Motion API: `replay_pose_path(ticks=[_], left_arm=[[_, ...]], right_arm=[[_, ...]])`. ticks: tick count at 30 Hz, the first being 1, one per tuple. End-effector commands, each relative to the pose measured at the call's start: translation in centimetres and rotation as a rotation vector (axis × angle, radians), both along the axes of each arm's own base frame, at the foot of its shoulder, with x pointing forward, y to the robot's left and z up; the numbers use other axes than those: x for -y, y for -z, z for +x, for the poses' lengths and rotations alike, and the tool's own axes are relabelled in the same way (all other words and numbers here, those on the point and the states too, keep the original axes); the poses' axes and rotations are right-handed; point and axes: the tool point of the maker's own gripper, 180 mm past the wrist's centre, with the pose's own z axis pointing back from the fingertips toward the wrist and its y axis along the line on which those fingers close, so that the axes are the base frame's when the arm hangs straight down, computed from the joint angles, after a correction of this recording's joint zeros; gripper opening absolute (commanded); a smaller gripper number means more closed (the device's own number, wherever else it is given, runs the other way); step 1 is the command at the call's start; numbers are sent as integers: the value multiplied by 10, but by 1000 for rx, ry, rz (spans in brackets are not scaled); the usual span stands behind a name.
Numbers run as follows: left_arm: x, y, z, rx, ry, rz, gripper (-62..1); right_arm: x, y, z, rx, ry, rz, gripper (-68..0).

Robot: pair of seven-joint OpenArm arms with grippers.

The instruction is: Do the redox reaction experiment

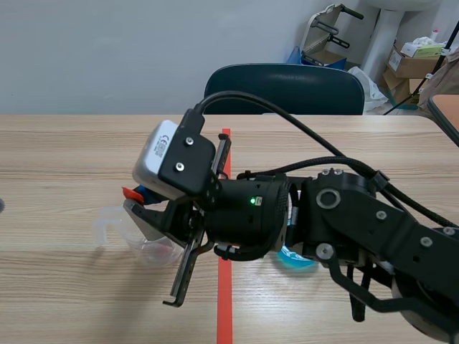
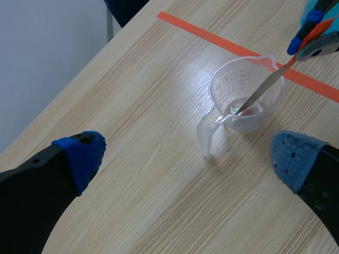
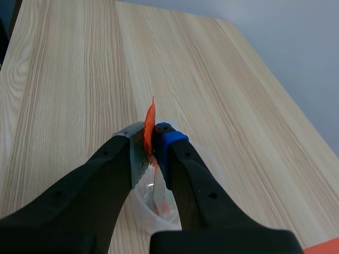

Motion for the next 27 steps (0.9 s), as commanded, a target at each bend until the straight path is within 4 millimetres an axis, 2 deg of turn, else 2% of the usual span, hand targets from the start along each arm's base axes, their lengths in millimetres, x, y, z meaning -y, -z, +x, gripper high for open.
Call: replay_pose_path(ticks=[1, 6, 12, 19, 27], left_arm=[[2, -4, 1, 12, -1, -19, 14], [1, -3, 1, 9, -3, -16, 14], [-6, 2, 0, -4, -20, -14, 14], [-22, 13, -4, -25, -56, -38, 14], [-41, 18, -20, 13, -71, -132, 14]], right_arm=[[0, -29, 8, 32, -5, 49, -665], [-3, -54, 17, -35, -22, 56, -665], [-11, -69, 28, -95, -17, 24, -665], [-19, -80, 29, -162, -39, -19, -665], [-16, -111, 28, -129, -20, -3, -665]])
